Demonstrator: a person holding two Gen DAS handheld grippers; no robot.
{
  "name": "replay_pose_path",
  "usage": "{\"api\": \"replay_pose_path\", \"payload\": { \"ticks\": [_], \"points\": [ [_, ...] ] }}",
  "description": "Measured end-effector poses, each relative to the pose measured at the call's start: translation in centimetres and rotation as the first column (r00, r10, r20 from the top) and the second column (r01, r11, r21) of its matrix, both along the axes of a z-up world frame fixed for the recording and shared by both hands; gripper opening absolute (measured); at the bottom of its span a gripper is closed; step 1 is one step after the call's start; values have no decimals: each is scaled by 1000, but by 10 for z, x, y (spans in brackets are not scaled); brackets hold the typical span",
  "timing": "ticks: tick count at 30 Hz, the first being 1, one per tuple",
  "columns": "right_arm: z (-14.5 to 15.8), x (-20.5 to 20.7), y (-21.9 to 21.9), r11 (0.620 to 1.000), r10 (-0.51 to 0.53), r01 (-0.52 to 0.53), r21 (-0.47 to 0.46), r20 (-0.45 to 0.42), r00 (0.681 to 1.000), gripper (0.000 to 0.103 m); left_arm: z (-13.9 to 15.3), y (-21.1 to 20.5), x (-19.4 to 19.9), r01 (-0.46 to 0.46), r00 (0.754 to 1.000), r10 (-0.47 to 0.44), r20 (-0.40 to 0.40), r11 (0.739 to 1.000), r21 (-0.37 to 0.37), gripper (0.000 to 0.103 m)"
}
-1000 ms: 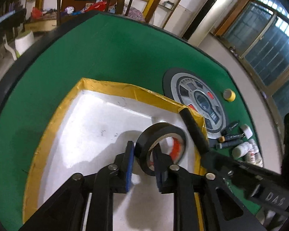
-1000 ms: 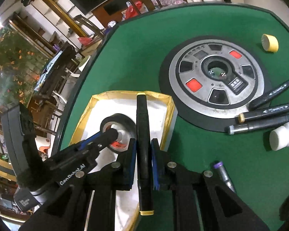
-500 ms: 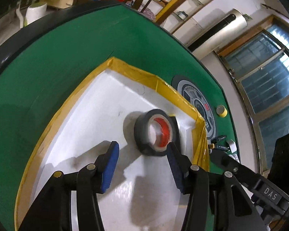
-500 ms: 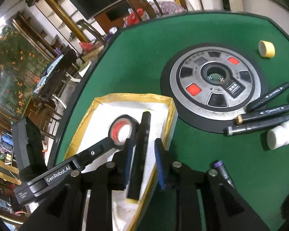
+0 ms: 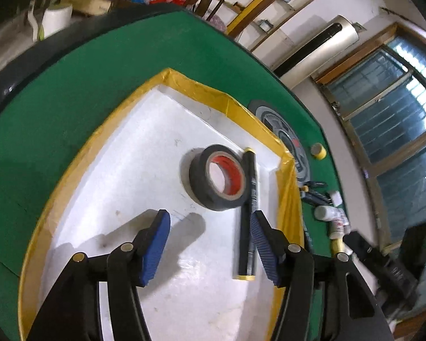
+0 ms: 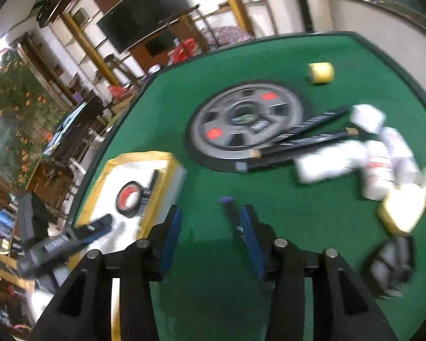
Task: Organize rigid objects
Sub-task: 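Release the tape roll into the tray with the left tool while the right tool drops the marker there, then grasp the purple-capped marker with the left tool while the right tool grasps the black fan-shaped part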
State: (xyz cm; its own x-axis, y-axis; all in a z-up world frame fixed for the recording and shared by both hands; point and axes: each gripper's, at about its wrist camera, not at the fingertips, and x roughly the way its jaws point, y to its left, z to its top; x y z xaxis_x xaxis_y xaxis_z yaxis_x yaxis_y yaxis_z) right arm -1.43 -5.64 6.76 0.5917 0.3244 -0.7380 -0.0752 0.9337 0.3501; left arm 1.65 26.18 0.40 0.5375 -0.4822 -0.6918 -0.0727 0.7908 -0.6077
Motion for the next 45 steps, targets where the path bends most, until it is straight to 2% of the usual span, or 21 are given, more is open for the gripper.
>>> {"api": "replay_pose_path", "payload": {
  "ticks": [2, 5, 6, 8, 10, 15, 18, 20, 23, 27, 30, 31, 32, 33, 34, 36, 39, 43, 45],
  "points": [
    [2, -13, -27, 999, -48, 48, -11, 20, 999, 43, 18, -2, -7, -13, 998, 12, 61, 1000, 6, 62],
    [2, -27, -63, 992, -121, 122, -22, 55, 991, 45, 56, -25, -23, 5, 987, -17, 160, 997, 74, 62],
    [2, -33, -77, 988, -151, 153, -28, 69, 986, 46, 65, -34, -27, 23, 983, -38, 178, 996, 85, 63],
    [0, -40, -94, 980, -193, 196, -35, 87, 977, 47, 81, -62, -35, 71, 975, -95, 199, 990, 126, 71],
    [-7, -43, -112, 972, -229, 232, -27, 96, 969, 47, 87, -88, -39, 120, 969, -150, 197, 980, 158, 74],
    [-19, -55, -148, 953, -303, 303, 19, 112, 946, 47, 71, -157, -34, 261, 957, -279, 82, 948, 180, 74],
    [-27, -62, -165, 941, -338, 337, 30, 120, 933, 47, 47, -190, -21, 289, 957, -290, -20, 941, 174, 74],
    [-30, -66, -176, 933, -360, 359, 34, 129, 924, 47, 35, -206, -16, 282, 959, -277, -57, 940, 193, 74],
    [-36, -71, -188, 923, -385, 382, 47, 143, 912, 48, 22, -225, -5, 260, 966, -249, -75, 925, 279, 74],
    [-41, -74, -199, 917, -395, 381, 116, 144, 907, 48, 6, -244, 3, 249, 968, -232, -91, 899, 361, 74],
    [-40, -75, -194, 924, -381, 367, 110, 160, 911, 49, 1, -259, 3, 252, 966, -252, -58, 869, 425, 74],
    [-40, -76, -192, 927, -373, 360, 107, 168, 912, 49, 0, -262, 3, 266, 961, -270, -54, 859, 438, 66],
    [-37, -76, -191, 929, -369, 356, 105, 174, 913, 49, 0, -263, 1, 272, 958, -285, -40, 851, 450, 51],
    [-37, -76, -190, 931, -365, 351, 103, 178, 914, 51, 0, -262, 1, 278, 954, -297, -34, 842, 463, 29],
    [-37, -76, -190, 932, -360, 346, 104, 179, 916, 55, 0, -260, 1, 293, 950, -310, -35, 846, 445, 25],
    [-37, -75, -189, 933, -357, 342, 110, 181, 916, 56, 0, -251, -1, 300, 949, -312, -38, 863, 406, 21],
    [-38, -74, -190, 934, -355, 340, 114, 173, 919, 56, 2, -242, -8, 306, 948, -317, -40, 868, 391, 17],
    [-39, -74, -191, 933, -358, 344, 108, 162, 920, 56, 1, -246, -9, 305, 947, -318, -39, 858, 414, 17],
    [-39, -73, -190, 932, -360, 348, 100, 157, 919, 56, 2, -253, -10, 296, 947, -320, -24, 843, 449, 19]
  ]
}}
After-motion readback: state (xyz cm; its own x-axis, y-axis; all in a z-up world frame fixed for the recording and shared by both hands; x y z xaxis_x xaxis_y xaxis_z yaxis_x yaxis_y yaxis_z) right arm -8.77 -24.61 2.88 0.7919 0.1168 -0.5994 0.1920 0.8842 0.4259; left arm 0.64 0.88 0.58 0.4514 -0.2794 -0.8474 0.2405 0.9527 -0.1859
